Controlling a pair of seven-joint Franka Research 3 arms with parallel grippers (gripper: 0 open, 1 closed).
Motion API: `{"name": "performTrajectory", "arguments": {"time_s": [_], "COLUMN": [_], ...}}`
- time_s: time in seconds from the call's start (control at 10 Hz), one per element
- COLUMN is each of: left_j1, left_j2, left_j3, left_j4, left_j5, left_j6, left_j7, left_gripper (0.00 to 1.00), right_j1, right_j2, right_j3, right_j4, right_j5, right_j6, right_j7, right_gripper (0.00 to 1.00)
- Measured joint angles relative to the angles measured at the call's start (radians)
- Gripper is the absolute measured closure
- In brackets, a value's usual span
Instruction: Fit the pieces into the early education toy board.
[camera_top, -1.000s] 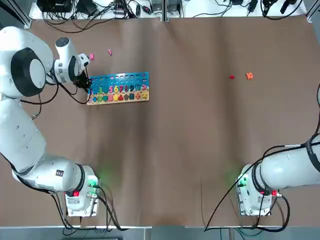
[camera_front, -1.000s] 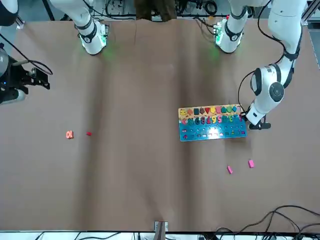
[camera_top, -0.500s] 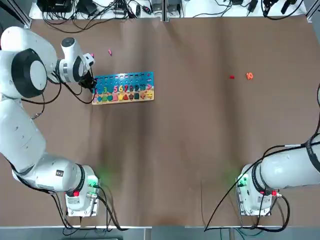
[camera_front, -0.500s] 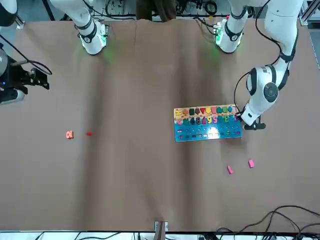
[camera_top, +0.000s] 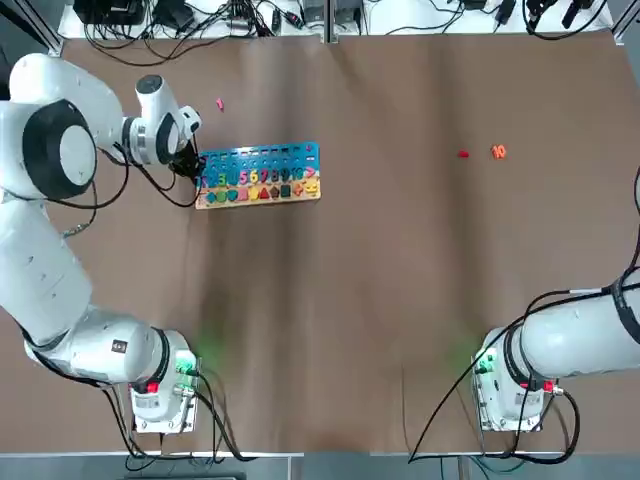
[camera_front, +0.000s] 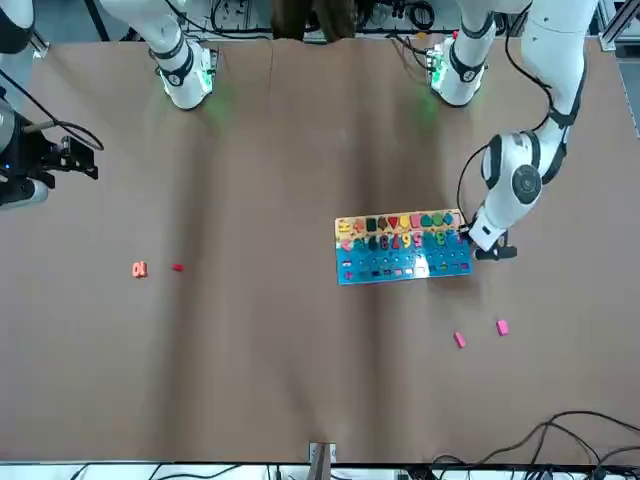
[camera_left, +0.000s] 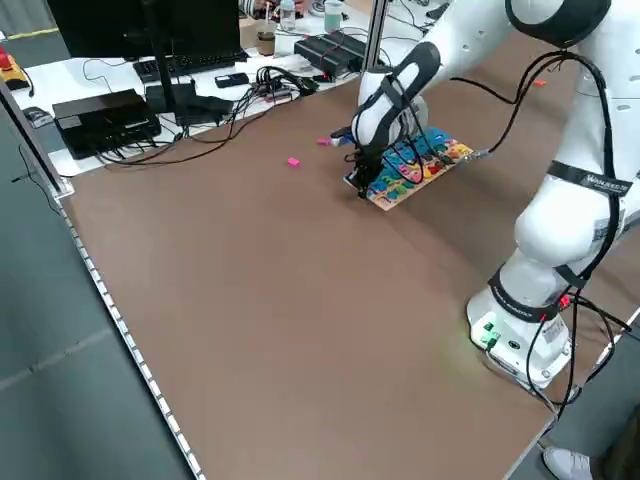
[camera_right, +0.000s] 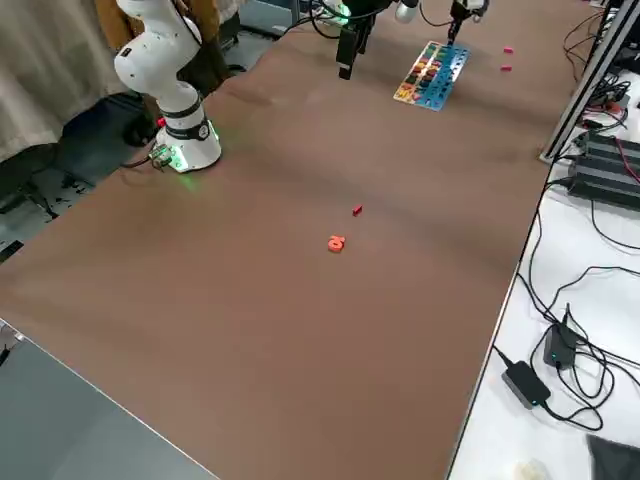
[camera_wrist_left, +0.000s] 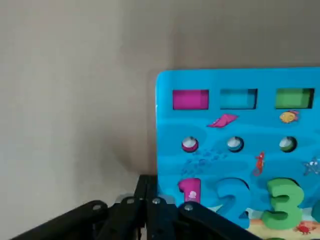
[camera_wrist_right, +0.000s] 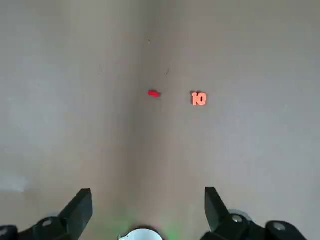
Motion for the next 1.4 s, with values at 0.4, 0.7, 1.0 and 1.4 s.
{"name": "performTrajectory", "arguments": {"time_s": [0.4, 0.7, 1.0, 1.4], "left_j1": [-0.002, -0.008, -0.019, -0.036], "left_j2": [0.0, 0.001, 0.016, 0.032], "left_j3": [-0.088, -0.133, -0.169, -0.172], "left_j4": [0.003, 0.018, 0.051, 0.072], "left_j5": [0.0, 0.0, 0.0, 0.0], "left_j6": [0.003, 0.004, 0.004, 0.003], "left_j7": [-0.08, -0.12, -0.157, -0.175], "left_gripper": [0.96, 0.96, 0.97, 0.97], "right_j1": [0.0, -0.001, -0.001, -0.001], "right_j2": [0.0, 0.0, 0.0, 0.0], "right_j3": [0.0, 0.0, 0.0, 0.0], "right_j4": [0.0, 0.0, 0.0, 0.0], "right_j5": [0.0, 0.0, 0.0, 0.0], "right_j6": [0.0, 0.0, 0.0, 0.0], "right_j7": [0.001, 0.002, 0.002, 0.003], "right_gripper": [0.01, 0.01, 0.01, 0.01]}}
